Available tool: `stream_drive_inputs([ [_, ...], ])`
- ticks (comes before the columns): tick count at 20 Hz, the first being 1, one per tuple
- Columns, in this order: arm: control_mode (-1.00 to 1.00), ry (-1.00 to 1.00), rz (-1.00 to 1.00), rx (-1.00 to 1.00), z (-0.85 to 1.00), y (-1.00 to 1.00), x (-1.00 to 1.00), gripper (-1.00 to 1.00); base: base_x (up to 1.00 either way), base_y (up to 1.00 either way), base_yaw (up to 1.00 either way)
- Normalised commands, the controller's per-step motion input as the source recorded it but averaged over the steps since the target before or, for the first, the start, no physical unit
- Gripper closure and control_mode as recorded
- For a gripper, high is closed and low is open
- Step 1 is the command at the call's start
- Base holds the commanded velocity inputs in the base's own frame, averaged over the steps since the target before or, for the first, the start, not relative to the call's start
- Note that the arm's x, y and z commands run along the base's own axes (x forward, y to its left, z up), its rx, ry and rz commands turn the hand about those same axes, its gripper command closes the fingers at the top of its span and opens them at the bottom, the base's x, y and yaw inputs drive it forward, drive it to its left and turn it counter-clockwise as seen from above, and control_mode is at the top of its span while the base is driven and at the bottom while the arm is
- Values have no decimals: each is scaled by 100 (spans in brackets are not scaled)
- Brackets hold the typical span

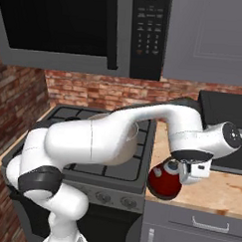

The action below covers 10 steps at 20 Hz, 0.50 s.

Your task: Pick the kettle from the counter and place it on a stove burner. Then turn the burner on.

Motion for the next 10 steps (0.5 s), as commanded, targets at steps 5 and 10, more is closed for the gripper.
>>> stream_drive_inputs([
  [5, -100, -2, 13, -15, 42, 60, -10, 100, 0, 0, 0],
  [10, -100, -16, 7, -13, 38, 54, -1, 100, 0, 0, 0],
])
